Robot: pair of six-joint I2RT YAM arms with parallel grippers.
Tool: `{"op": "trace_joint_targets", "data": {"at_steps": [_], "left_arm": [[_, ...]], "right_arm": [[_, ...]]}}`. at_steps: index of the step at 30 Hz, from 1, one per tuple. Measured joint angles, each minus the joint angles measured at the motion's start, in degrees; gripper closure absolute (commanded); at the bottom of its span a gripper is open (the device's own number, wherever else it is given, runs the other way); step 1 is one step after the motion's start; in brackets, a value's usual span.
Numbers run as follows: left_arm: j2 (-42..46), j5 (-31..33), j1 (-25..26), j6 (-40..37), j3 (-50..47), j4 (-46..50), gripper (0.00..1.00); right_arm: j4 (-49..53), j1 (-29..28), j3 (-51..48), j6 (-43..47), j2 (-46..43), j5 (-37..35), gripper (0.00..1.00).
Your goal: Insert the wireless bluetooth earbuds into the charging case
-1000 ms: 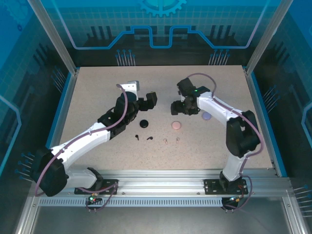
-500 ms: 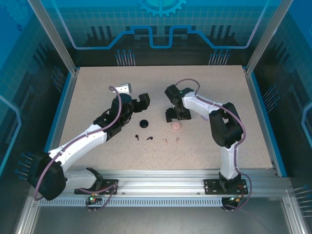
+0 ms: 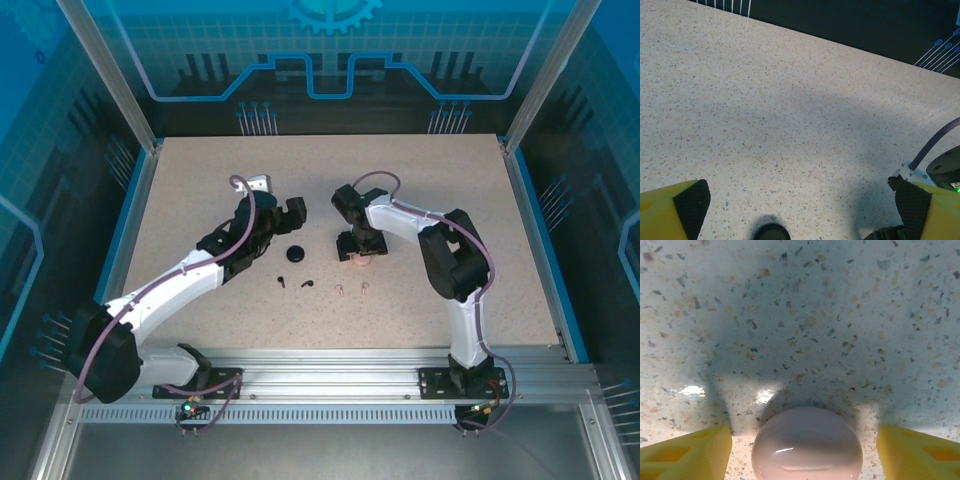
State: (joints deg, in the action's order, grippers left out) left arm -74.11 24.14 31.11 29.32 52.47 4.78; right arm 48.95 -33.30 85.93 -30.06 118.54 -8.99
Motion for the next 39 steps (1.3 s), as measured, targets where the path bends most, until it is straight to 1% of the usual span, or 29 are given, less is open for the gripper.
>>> {"op": "trace_joint_targets", "data": {"at_steps": [6,11,18,25,31,35,39], "left_arm": [[0.2,-0.3,0.0,-3.3,-0.6,-2.2,0.01],[0.3,-0.3,0.0,-4.9,-0.6,-2.3,0.01],[-0.3,-0.7,-0.1,-5.0,0.4,-0.3,0.01],[-1.0,-1.9,-0.3,-2.3,1.8,1.2,0.01],[-0.9,-1.9,-0.3,0.5,1.6,1.0,0.01],[-1.3,-5.6,-0.3,0.8,0.4,-1.0,0.01],[-3.7,-11.7,-0.3,1.7,-3.2,-8.6,0.01]], "right_arm": [[-0.8,0.0,-0.9,-0.5,0.0,0.3,0.31],[-1.5,-0.1,-1.4,-0.6,-0.3,0.7,0.35],[-2.1,-0.1,-1.7,-0.8,-0.5,1.0,0.51],[-3.9,-0.1,-4.2,-2.2,-2.3,1.4,0.53],[-4.0,0.0,-6.3,-6.7,-5.2,3.1,0.53],[-5.5,0.4,-6.5,-12.2,-9.1,4.2,0.53],[-7.7,2.4,-6.4,-18.5,-12.5,5.5,0.53]]}}
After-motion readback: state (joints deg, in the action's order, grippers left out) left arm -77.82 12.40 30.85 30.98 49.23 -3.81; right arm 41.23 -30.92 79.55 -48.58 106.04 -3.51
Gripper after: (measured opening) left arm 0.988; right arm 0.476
